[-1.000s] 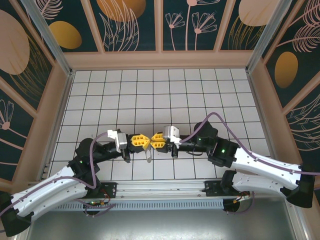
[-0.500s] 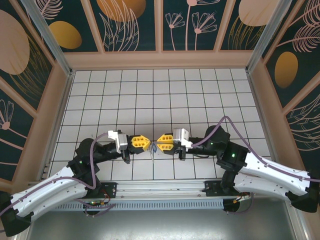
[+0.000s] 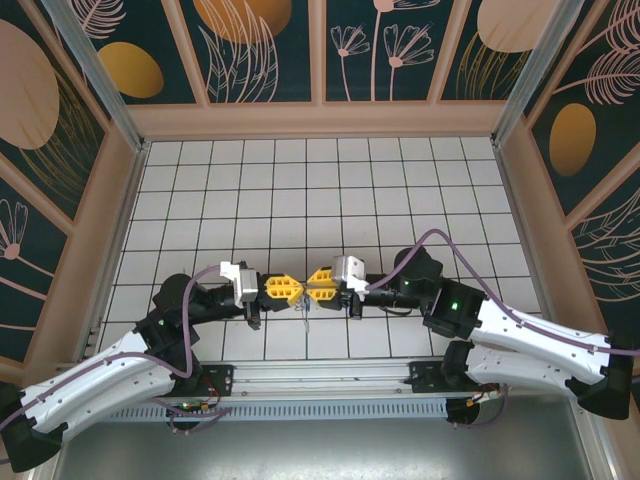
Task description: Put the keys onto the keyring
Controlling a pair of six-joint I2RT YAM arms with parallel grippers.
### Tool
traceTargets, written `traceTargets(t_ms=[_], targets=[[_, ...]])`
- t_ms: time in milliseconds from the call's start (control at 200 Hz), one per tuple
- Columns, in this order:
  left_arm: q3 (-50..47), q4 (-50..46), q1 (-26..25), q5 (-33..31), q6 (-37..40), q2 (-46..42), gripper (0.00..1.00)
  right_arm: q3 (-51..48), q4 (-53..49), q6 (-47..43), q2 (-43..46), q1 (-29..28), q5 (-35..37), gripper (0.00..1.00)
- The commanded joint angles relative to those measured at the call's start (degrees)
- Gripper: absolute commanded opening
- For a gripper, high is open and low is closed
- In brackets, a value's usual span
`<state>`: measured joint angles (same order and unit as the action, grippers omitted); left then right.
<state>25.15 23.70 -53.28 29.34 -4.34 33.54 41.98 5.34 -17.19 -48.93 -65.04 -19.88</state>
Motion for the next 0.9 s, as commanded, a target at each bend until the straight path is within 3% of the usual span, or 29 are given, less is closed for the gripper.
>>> traceTargets(t_ms=[0, 360, 500, 530, 721, 896], targets=[[1.92, 1.21, -0.14, 0.76, 0.46, -0.14, 0.00, 0.96, 2.22, -0.17, -0.07, -0.09, -1.92, 0.20], [2.62, -0.20, -0.13, 0.18, 1.15, 1.08, 0.00, 0.83, 3.51, -0.44, -1.14, 0.25, -2.85, 0.21], [3.10, -1.47, -0.15, 0.04, 1.35, 1.27, 0.00, 1.39, 3.41, -0.54, -1.74, 0.65, -1.87, 0.00], [3.42, -2.45, -0.14, -0.14, 1.60, 1.27, 0.00, 1.74, 2.85, -0.76, -1.90, 0.70, -1.20, 0.00], [9.58, -19.45, -0.09, -5.24, 7.00, 1.57, 0.00, 5.84, -5.30, -3.20, -3.01, 0.66, 2.89, 0.00], [15.85, -35.09, -0.09, -11.09, 13.27, 4.22, 0.09, 11.96, -14.70, -6.32, -7.16, 0.52, 5.87, 0.00]])
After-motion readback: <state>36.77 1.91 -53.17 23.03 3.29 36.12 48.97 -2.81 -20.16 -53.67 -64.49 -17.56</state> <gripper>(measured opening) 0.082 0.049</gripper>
